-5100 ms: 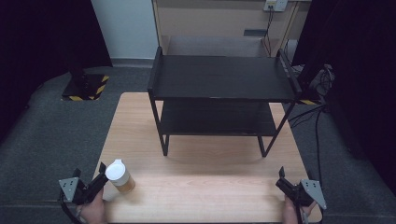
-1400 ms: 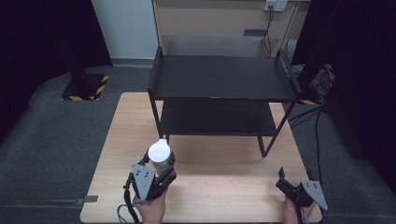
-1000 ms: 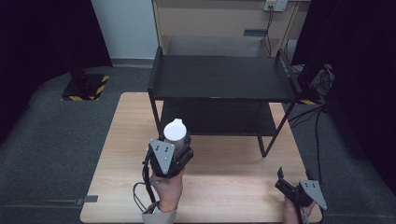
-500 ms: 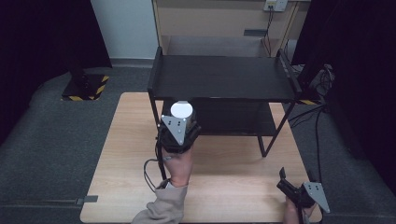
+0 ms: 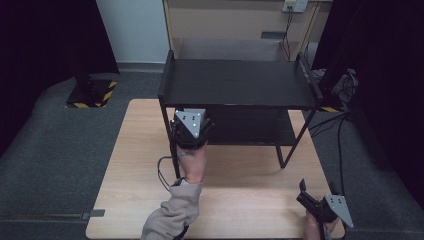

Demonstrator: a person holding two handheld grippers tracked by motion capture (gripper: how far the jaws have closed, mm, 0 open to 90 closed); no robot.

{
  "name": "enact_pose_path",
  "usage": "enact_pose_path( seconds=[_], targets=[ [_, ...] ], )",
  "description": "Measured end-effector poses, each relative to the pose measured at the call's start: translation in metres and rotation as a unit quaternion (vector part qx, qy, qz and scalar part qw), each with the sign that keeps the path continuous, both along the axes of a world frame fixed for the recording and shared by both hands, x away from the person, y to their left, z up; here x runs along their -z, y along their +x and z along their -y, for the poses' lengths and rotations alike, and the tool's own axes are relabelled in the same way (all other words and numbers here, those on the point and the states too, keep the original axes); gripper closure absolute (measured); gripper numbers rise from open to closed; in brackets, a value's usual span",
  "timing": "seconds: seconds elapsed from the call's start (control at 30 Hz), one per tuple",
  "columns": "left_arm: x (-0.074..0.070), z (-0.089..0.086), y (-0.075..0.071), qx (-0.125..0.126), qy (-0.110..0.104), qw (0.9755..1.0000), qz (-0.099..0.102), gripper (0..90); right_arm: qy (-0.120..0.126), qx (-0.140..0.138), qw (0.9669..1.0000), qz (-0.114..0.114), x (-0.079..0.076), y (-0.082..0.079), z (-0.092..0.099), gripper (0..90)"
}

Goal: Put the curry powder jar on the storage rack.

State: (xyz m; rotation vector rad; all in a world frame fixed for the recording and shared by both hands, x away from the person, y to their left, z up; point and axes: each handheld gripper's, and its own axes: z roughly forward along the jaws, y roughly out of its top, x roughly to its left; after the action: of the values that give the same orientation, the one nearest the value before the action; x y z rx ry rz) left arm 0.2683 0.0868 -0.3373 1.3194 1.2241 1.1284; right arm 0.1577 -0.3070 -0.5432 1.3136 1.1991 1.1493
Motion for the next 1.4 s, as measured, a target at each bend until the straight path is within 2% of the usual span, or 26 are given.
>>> enact_pose_path(
  seconds=[0.2,0.6,0.77,1.1,1.2,1.27,1.33,1.4],
  targets=[
    [0.003,0.003,0.009,-0.001,-0.001,1.0,0.003,30.0,0.0,0.001,1.0,0.002,0.0,0.0,0.0,0.5],
    [0.007,0.007,0.025,-0.007,-0.01,0.9999,-0.007,30.0,0.007,-0.001,0.9999,0.01,0.002,-0.001,0.002,0.5],
    [0.007,0.009,0.028,-0.008,-0.005,0.9999,-0.006,30.0,0.007,-0.002,0.9999,0.011,0.003,-0.001,0.003,0.5],
    [0.015,0.01,0.028,-0.009,0.0,0.9999,0.008,29.6,0.006,-0.001,0.9999,0.011,0.003,-0.001,0.002,0.6],
    [0.017,0.01,0.029,-0.011,0.005,0.9999,0.009,26.2,0.006,0.0,0.9999,0.01,0.003,-0.001,0.002,0.5],
    [0.017,0.008,0.03,-0.006,-0.003,1.0,0.005,14.8,0.005,0.0,0.9999,0.009,0.002,-0.001,0.002,0.5],
    [0.017,0.008,0.03,-0.006,-0.006,1.0,0.004,8.0,0.004,0.0,1.0,0.009,0.002,-0.001,0.002,0.5],
    [0.02,0.009,0.028,-0.007,-0.002,0.9999,0.012,5.1,0.003,0.0,1.0,0.008,0.002,-0.001,0.002,0.5]
  ],
)
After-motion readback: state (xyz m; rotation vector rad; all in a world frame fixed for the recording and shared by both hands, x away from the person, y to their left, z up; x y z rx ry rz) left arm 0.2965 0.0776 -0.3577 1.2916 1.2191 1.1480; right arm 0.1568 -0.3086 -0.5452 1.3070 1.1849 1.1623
